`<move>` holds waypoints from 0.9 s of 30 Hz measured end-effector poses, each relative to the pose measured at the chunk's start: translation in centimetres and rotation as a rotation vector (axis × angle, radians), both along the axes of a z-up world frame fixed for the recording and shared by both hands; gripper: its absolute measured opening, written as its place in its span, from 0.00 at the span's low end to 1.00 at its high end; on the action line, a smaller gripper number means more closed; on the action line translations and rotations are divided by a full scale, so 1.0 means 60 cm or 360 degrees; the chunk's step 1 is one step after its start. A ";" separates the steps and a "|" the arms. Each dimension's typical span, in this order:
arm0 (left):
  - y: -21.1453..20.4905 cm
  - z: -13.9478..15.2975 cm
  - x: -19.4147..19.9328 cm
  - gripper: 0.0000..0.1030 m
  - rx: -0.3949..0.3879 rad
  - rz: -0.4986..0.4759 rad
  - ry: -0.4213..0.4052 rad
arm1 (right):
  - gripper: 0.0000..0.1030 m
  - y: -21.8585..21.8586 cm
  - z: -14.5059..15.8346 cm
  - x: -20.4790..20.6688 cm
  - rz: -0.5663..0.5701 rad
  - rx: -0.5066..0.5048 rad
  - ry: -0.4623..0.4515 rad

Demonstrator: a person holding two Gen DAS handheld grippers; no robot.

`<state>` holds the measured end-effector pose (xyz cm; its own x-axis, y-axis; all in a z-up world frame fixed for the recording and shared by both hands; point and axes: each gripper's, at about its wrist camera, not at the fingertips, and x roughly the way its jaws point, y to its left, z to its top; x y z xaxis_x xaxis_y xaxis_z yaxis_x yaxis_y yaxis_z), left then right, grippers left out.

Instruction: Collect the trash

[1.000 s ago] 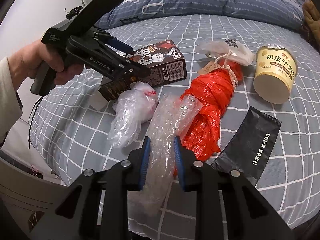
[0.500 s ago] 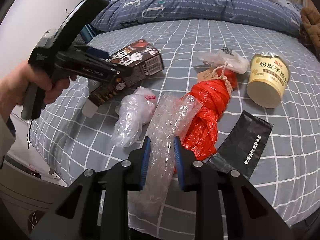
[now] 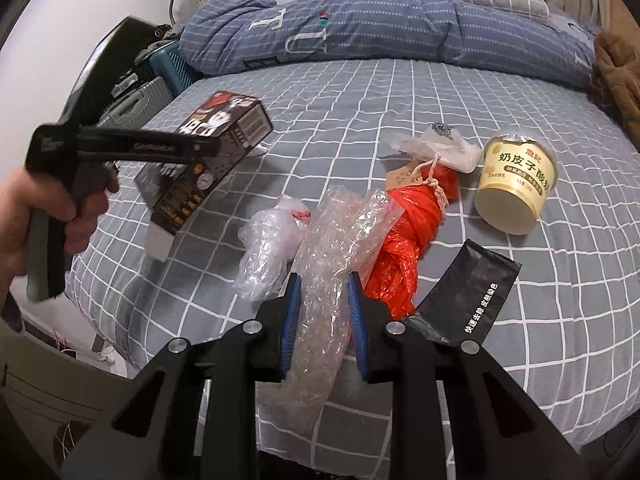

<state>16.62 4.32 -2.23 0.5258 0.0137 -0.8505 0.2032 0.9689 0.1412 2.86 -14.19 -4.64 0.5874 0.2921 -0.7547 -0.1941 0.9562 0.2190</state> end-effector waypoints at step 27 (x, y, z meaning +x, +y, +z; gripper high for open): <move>0.032 0.039 -0.222 0.91 -0.0316 0.0422 -0.0087 | 0.22 -0.006 0.044 -0.079 -0.0047 -0.0065 -0.0079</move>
<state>3.29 6.23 0.12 0.5709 -0.0071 -0.8210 -0.0625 0.9967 -0.0520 -1.86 -14.57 -2.00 0.6324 0.2436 -0.7353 -0.1755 0.9696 0.1704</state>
